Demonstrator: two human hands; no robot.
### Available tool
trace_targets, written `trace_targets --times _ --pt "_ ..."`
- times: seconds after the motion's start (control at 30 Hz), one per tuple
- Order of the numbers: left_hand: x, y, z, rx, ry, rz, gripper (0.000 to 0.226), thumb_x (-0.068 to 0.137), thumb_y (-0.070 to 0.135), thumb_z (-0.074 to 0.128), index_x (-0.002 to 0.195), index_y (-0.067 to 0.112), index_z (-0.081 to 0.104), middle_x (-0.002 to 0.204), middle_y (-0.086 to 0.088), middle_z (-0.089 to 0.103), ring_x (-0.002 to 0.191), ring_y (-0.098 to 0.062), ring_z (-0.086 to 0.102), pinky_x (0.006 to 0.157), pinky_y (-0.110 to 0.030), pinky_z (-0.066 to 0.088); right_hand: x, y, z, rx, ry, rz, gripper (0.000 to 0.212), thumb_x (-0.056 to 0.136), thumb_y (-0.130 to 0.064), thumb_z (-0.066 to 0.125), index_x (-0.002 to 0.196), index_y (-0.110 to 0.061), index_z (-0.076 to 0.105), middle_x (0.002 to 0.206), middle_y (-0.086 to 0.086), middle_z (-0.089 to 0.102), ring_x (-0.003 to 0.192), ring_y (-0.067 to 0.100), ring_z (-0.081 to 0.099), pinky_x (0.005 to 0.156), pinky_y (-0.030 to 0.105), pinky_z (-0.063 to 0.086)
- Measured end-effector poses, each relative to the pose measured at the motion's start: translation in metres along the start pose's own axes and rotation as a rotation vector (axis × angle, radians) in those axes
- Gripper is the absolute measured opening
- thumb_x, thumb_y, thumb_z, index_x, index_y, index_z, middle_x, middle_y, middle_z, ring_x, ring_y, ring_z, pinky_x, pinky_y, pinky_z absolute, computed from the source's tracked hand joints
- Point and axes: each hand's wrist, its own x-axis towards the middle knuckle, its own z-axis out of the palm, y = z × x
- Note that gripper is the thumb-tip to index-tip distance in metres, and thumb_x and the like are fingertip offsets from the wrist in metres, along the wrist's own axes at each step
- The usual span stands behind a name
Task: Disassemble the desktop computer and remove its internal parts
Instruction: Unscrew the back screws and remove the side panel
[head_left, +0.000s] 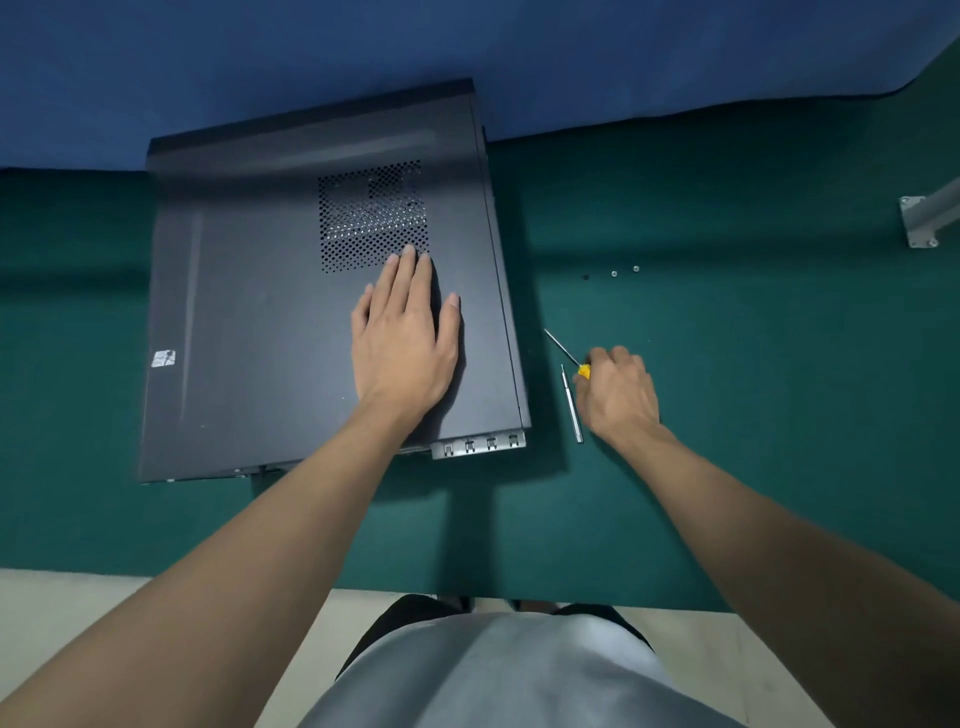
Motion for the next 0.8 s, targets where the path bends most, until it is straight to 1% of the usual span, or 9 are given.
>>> trace_targets --times 0.07,0.13,0.23,0.3,0.43,0.53,0.67,0.73,0.8 --pt "-0.006 -0.008 -0.003 0.001 -0.029 0.054 0.055 0.103 0.041 0.027 0.152 0.016 0.025 0.16 0.002 0.019 0.148 -0.011 0.009 0.119 -0.032 0.006 -0.005 -0.01 -0.011 0.104 0.026 0.054 0.031 0.096 -0.025 0.049 0.119 -0.005 0.057 0.119 0.018 0.054 0.112 0.036 0.046 0.093 0.042 0.041" --pt "-0.016 -0.018 -0.007 0.01 -0.05 0.11 0.054 0.104 0.041 0.025 0.153 0.017 0.024 0.16 0.003 0.018 0.148 -0.01 0.008 0.119 -0.03 0.004 -0.015 -0.026 -0.026 0.339 0.097 0.12 0.028 0.095 -0.023 0.052 0.117 -0.008 0.06 0.117 0.015 0.058 0.112 0.033 0.05 0.094 0.037 0.04" --pt "-0.034 -0.037 -0.014 0.021 -0.069 0.158 0.054 0.104 0.043 0.024 0.153 0.02 0.023 0.16 0.005 0.017 0.148 -0.008 0.007 0.118 -0.028 0.001 -0.046 -0.064 -0.05 0.673 0.261 0.173 0.009 0.091 -0.021 0.056 0.093 -0.018 0.065 0.093 0.001 0.066 0.095 0.022 0.059 0.083 0.029 0.043" --pt "-0.045 -0.051 -0.019 0.022 -0.079 0.166 0.054 0.104 0.044 0.024 0.153 0.022 0.022 0.16 0.006 0.016 0.148 -0.007 0.007 0.118 -0.027 0.0 -0.075 -0.096 -0.06 0.872 0.294 0.185 0.008 0.088 -0.02 0.058 0.082 -0.022 0.062 0.076 -0.008 0.064 0.081 0.019 0.062 0.074 0.029 0.046" --pt "-0.068 -0.084 -0.029 0.007 -0.068 0.152 0.053 0.103 0.042 0.029 0.152 0.021 0.027 0.159 0.004 0.02 0.148 -0.01 0.011 0.119 -0.029 0.005 -0.125 -0.151 -0.053 0.984 0.355 0.171 0.01 0.085 -0.02 0.059 0.075 -0.023 0.061 0.065 -0.012 0.061 0.065 0.007 0.057 0.067 0.025 0.045" --pt "-0.09 -0.114 -0.038 0.03 -0.067 0.141 0.058 0.101 0.049 0.024 0.152 0.021 0.028 0.159 0.004 0.02 0.148 -0.011 0.012 0.118 -0.031 0.008 -0.149 -0.178 -0.028 1.082 0.211 0.22 0.015 0.085 -0.022 0.062 0.071 -0.024 0.059 0.063 -0.01 0.061 0.059 0.003 0.056 0.061 0.018 0.044" --pt "-0.108 -0.154 -0.05 0.119 -0.116 0.223 0.07 0.098 0.06 0.014 0.154 0.019 0.02 0.16 0.006 0.014 0.148 -0.011 0.008 0.119 -0.032 0.008 -0.163 -0.208 0.003 1.475 -0.089 0.557 0.012 0.088 -0.018 0.067 0.085 -0.01 0.059 0.068 0.001 0.062 0.063 0.013 0.063 0.072 0.03 0.056" --pt "-0.111 -0.169 -0.055 0.162 -0.136 0.287 0.072 0.097 0.06 0.032 0.153 0.017 0.019 0.16 0.005 0.014 0.148 -0.013 0.01 0.119 -0.033 0.01 -0.162 -0.221 0.008 1.697 -0.149 0.689 0.017 0.087 -0.012 0.069 0.094 -0.002 0.057 0.076 0.007 0.061 0.074 0.019 0.066 0.078 0.03 0.057" --pt "-0.111 -0.18 -0.059 0.198 -0.161 0.332 0.078 0.093 0.048 0.055 0.153 0.014 0.02 0.16 0.002 0.015 0.148 -0.018 0.014 0.118 -0.036 0.016 -0.161 -0.233 0.01 1.883 -0.199 0.733 0.021 0.086 -0.008 0.07 0.1 0.0 0.056 0.082 0.012 0.059 0.08 0.025 0.065 0.079 0.033 0.057"
